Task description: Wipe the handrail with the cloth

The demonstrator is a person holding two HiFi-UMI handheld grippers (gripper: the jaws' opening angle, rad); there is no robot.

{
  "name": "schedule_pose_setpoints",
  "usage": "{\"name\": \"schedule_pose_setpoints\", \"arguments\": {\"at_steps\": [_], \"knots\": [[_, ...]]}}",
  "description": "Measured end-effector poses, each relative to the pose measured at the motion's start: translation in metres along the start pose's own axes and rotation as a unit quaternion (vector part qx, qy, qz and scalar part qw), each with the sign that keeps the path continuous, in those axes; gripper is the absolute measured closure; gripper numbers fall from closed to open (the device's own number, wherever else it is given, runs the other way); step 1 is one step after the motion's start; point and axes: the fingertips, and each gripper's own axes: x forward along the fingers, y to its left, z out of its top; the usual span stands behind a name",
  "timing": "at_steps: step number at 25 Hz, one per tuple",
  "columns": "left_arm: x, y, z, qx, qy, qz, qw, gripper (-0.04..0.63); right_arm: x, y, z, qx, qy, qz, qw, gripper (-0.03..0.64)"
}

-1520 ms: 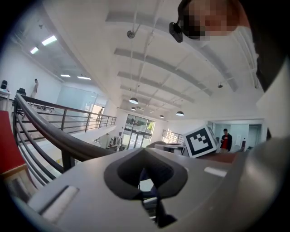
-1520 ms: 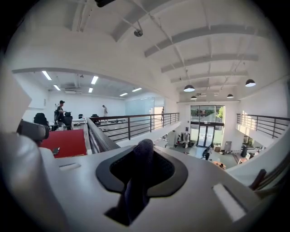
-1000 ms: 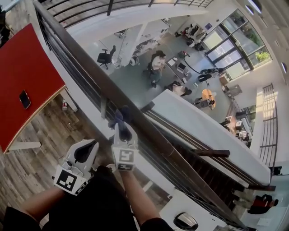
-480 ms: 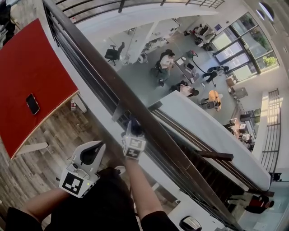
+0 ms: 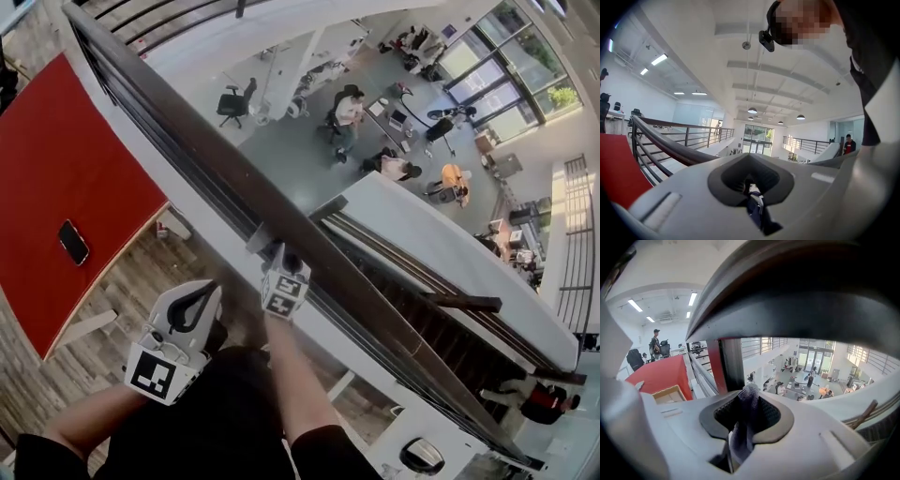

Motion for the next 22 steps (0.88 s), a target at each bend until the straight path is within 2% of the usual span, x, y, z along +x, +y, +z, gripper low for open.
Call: {"name": "schedule_pose_setpoints", "arguments": {"at_steps": [4,6,11,13,16,22], "knots": [[0.012,0.008,0.000,-0.006,0.001,-0.002,1.0000,0.597,0.008,0.004,-0.016,0.023,0.012,-0.012,1.000,0.551],[0.019,0.004,-0.004,-0.011,0.006,-0.016,0.9998,0.597,0.015,0.003,-0.023,0.027,0.018,-0.021,0.999,0.551],[0.023,-0.002,-0.012,0.011,0.020,-0.054,0.9983,0.597,0.021,0.005,-0.031,0.018,0.032,-0.028,0.999,0.551],[0.023,-0.003,-0.013,0.009,0.026,-0.060,0.9978,0.597,0.020,0.004,-0.031,0.020,0.037,-0.031,0.999,0.551],[0.024,-0.008,-0.014,0.012,0.031,-0.071,0.9969,0.597,0.018,-0.005,-0.031,0.037,0.038,-0.040,0.998,0.551],[0.025,-0.022,-0.013,0.010,0.033,-0.086,0.9957,0.597,0.007,-0.025,-0.036,0.034,0.037,-0.051,0.997,0.551]]}}
